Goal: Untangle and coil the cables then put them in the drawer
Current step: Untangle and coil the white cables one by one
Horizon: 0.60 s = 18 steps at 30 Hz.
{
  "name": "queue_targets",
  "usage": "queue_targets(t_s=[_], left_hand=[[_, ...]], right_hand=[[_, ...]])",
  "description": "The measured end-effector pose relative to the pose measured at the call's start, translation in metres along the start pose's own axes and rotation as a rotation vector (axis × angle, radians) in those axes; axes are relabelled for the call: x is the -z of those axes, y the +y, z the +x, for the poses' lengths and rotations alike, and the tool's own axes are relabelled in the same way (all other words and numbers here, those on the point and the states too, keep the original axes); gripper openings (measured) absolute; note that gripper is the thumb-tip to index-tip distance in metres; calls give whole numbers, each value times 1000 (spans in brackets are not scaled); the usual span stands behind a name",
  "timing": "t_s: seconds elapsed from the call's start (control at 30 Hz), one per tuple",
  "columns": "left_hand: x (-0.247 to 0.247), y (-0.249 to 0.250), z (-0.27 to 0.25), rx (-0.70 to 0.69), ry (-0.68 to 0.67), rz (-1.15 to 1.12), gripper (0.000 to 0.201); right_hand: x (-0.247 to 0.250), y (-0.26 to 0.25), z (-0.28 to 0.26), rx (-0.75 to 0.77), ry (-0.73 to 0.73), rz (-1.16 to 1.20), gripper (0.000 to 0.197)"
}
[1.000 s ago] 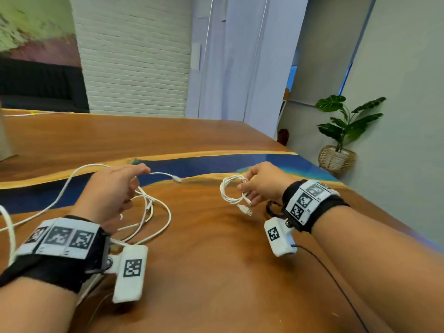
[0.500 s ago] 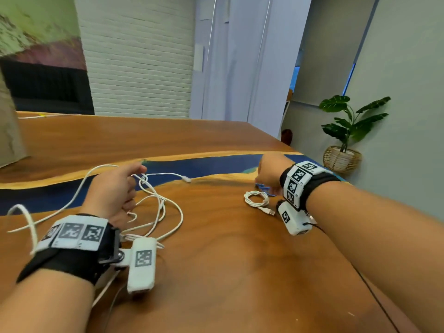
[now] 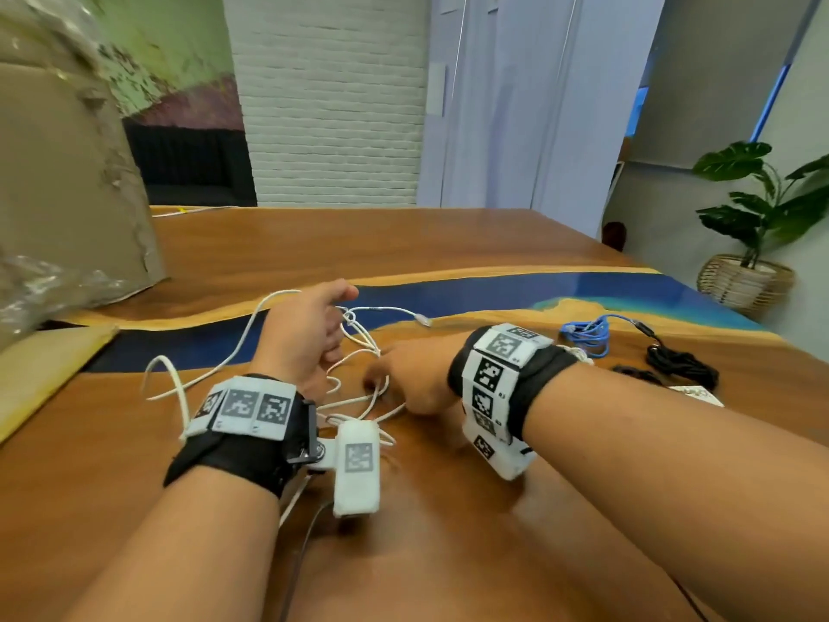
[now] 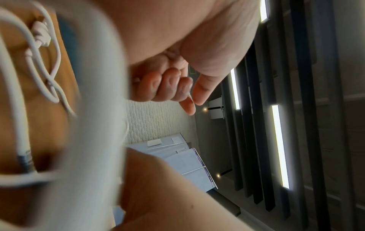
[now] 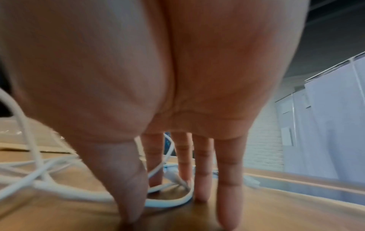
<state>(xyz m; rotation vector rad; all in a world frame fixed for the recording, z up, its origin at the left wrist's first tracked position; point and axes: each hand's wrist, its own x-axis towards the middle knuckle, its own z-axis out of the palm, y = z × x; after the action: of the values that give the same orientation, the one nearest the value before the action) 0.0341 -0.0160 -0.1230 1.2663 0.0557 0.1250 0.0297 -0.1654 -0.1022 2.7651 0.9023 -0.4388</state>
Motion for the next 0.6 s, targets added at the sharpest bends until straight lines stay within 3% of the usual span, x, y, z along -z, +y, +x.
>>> queue_targets(t_s=[0.1,0.2,0.27,0.33,0.43,0.53,0.6], left_hand=[[-2,0,-1,-9,53,16,16],[-5,-3,0,-76,105,128,12],[-5,-5,1,-74,93,176,12],[-5,-5,0,-41,48,219,13],[-9,-3,-8,7,-62,307,16],[-16,-2,-19,-2,-169,300,17],[-18,-1,-20,-99,-127,275,19]], right_hand=[[-2,16,3,-97,130,11,19],[-8,39,-3,-197,194,157,17],[-11,50,-9,-206,284,403,20],[-15,53,-16,-184,412,792,23],[-20,42,-26,-76,598,1282,25],[-31,36,-29,-30,743,1395,23],[-37,40,-31,-9,744,1476,18]])
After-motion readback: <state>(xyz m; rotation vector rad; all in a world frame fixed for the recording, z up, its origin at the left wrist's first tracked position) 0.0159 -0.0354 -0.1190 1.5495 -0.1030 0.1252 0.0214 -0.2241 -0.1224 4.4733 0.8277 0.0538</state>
